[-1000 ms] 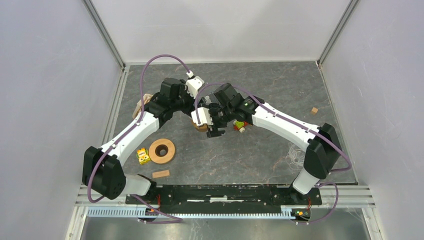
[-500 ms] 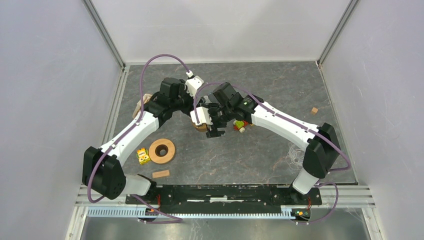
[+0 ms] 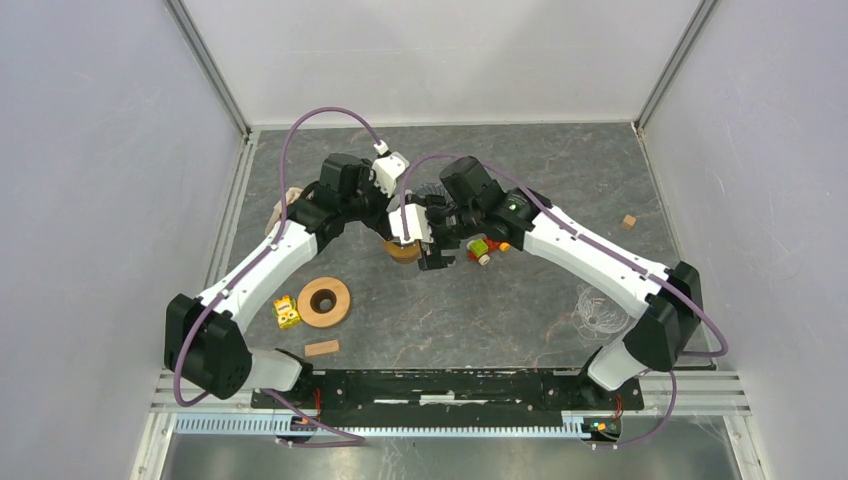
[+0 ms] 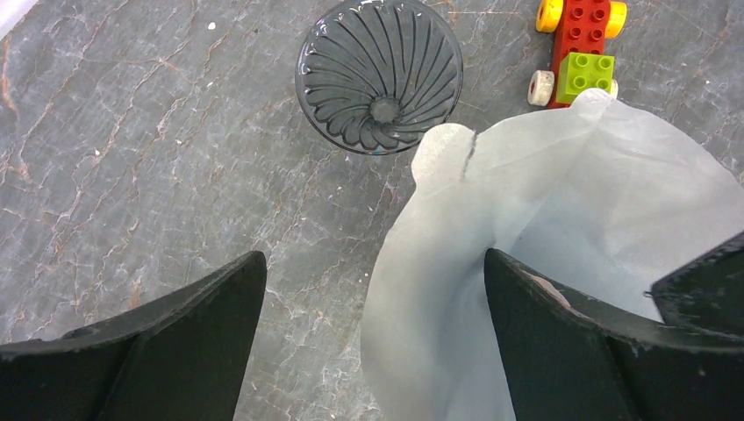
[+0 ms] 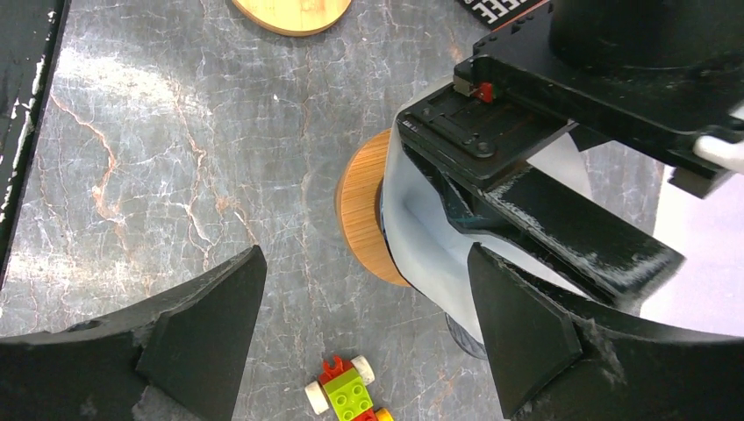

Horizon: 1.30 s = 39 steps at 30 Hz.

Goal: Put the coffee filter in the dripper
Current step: Place the coffee filter in the coffee dripper.

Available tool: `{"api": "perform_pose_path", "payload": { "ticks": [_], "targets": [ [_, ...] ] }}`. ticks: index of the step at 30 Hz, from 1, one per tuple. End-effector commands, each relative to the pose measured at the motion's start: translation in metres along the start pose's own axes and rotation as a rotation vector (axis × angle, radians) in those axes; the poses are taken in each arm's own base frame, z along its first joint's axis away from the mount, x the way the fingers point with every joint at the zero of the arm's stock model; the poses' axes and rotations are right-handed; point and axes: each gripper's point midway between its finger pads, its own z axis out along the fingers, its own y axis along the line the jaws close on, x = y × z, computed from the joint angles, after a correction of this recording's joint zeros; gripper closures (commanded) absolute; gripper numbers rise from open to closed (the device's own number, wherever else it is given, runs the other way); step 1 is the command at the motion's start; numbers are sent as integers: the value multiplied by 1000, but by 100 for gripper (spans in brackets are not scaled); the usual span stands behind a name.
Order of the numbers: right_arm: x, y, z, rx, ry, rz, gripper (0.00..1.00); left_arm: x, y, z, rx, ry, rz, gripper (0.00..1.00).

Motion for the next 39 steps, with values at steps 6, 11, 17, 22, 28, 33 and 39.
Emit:
{"api": "perform_pose_path", "payload": {
  "ticks": [6, 11, 17, 22, 28, 33, 39],
  "targets": [
    [-23, -11, -25, 77, -50, -33, 8, -31, 1, -16, 1, -78, 51, 0],
    [-14, -4, -18, 53, -36, -18, 8, -36, 0, -19, 1, -90, 52, 0],
    [-4, -2, -9, 34, -19, -1, 8, -38, -3, -23, 15, -97, 48, 0],
    [2, -3, -3, 29, -13, 10, 9, -41, -5, -27, 19, -109, 47, 0],
    [5, -4, 3, 19, -4, 21, 9, -48, -6, -31, 25, -130, 33, 0],
    [5, -6, 4, 20, -3, 22, 9, -52, -6, -35, 23, -139, 38, 0],
    [8, -7, 6, 16, 3, 25, 9, -54, -4, -40, 7, -147, 41, 0]
  ]
}}
